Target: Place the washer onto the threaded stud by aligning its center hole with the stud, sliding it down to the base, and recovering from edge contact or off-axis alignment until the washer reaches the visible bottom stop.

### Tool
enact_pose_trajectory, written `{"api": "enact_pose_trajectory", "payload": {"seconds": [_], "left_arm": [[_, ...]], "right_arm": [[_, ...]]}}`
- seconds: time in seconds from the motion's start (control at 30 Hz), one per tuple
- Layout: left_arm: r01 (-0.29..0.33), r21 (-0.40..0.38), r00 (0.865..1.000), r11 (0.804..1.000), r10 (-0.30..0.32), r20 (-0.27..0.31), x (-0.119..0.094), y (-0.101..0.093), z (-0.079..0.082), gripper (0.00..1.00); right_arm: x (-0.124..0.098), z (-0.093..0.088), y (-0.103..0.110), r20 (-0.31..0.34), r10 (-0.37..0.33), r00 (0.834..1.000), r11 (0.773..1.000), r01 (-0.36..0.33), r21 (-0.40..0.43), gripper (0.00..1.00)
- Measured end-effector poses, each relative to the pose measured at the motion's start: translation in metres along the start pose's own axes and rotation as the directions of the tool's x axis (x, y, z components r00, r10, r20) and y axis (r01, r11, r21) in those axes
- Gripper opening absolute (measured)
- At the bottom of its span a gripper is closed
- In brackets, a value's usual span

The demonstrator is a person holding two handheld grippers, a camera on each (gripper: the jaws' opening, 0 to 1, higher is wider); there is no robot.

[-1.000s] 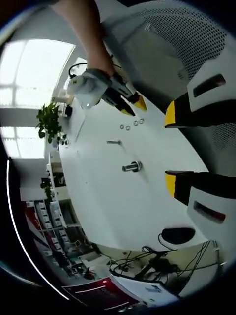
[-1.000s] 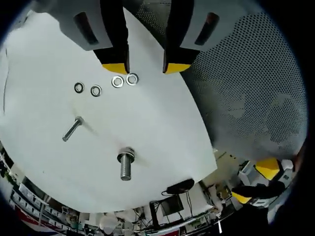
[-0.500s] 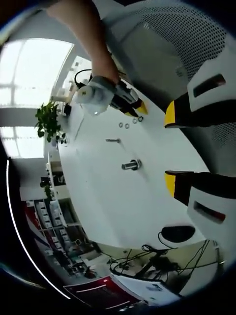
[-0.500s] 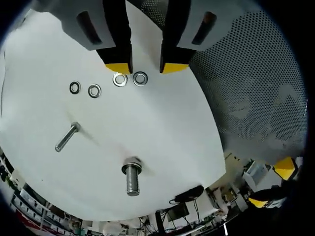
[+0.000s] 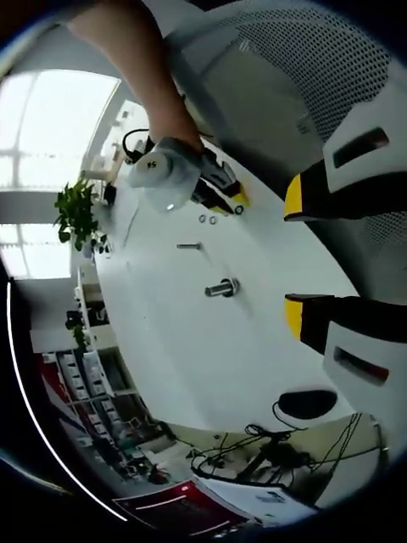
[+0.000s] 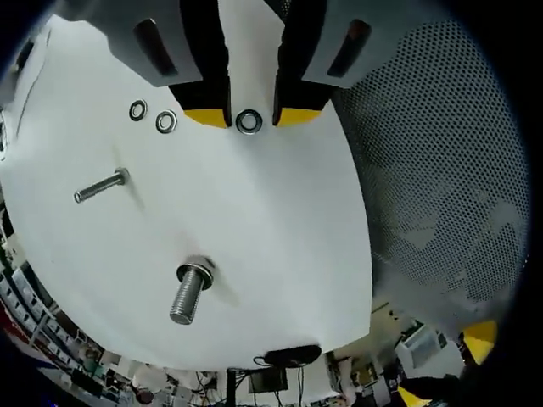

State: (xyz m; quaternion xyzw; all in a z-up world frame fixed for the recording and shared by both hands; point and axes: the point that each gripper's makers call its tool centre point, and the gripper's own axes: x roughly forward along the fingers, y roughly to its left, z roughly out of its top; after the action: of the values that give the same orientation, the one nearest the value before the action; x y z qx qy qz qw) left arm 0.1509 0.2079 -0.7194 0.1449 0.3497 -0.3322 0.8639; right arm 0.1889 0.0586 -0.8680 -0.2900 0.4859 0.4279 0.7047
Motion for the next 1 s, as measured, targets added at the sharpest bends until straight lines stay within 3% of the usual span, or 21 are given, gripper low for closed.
{"api": "enact_pose_trajectory", "payload": {"seconds": [0.17,0.4,0.73,1.0], "left_arm": [[0.004,0.003,1.000,1.000,-0.004,-0.011,0.0011,-0.0004,-0.0021,0.32],[-0.007,0.002,1.000,1.000,0.007,-0.001,-0.0001,0.0015,0.0000,0.33],[-0.024,0.001,1.000,1.000,0.024,0.008,-0.0012,0.0050,0.0016,0.32],[-0.032,0.008,0.999,0.999,0.032,0.006,-0.0014,0.0060,0.0007,0.32]], "right_arm": [[0.0009,-0.0009,0.0001,-0.062,0.032,0.998,0.993,-0.039,-0.110,0.19],[0.0017,-0.0021,0.0038,-0.152,0.050,0.987,0.955,-0.092,-0.282,0.19],[0.0024,0.0000,0.0040,-0.180,0.041,0.983,0.949,-0.094,-0.301,0.17],[0.0048,0.0011,0.0071,-0.242,0.005,0.970,0.911,-0.104,-0.398,0.12]]}}
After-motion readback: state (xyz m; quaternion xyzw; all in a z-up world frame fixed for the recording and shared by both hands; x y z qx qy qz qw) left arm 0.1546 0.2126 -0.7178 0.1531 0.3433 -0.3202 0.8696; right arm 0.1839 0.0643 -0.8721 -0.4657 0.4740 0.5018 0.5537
